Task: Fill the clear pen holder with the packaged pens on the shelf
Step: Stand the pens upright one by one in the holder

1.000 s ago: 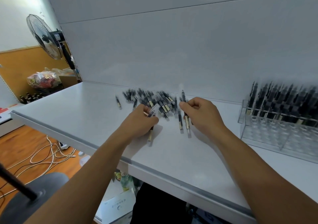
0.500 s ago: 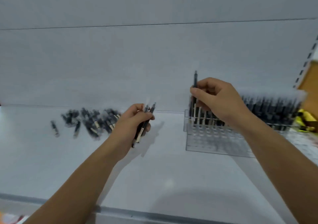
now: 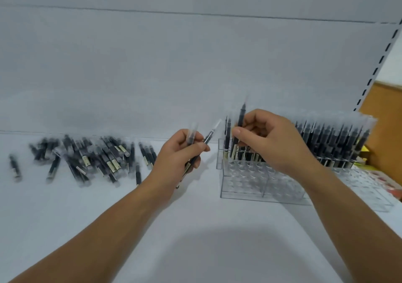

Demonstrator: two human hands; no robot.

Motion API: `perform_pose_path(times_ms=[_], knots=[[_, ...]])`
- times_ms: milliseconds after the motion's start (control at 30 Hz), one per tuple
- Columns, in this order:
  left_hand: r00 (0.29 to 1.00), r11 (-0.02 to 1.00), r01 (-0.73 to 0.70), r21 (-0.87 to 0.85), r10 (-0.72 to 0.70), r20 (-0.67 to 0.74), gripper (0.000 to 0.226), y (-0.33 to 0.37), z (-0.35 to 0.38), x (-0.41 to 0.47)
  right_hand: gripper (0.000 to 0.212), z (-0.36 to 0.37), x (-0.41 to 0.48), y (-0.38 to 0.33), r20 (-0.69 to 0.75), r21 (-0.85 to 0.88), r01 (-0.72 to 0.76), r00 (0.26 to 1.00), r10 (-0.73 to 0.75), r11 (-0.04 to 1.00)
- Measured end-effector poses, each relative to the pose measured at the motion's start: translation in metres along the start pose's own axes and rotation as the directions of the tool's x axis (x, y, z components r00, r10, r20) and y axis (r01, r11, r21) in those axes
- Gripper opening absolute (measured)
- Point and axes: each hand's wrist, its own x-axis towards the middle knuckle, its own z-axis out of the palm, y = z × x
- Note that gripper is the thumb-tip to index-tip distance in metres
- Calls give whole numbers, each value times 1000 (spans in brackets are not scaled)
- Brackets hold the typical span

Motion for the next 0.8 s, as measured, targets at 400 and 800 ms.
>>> perform_pose_path(times_ms=[400,800], knots=[[998,999,-38,-15,39,46,14,-4,2,0,9,1,-9,5,-54,-15,6,999,-7,1000],[998,999,-32,-5,32,60,18,-3,3,-1,15,9,-8,13,128,-276,-79,985,118,958]])
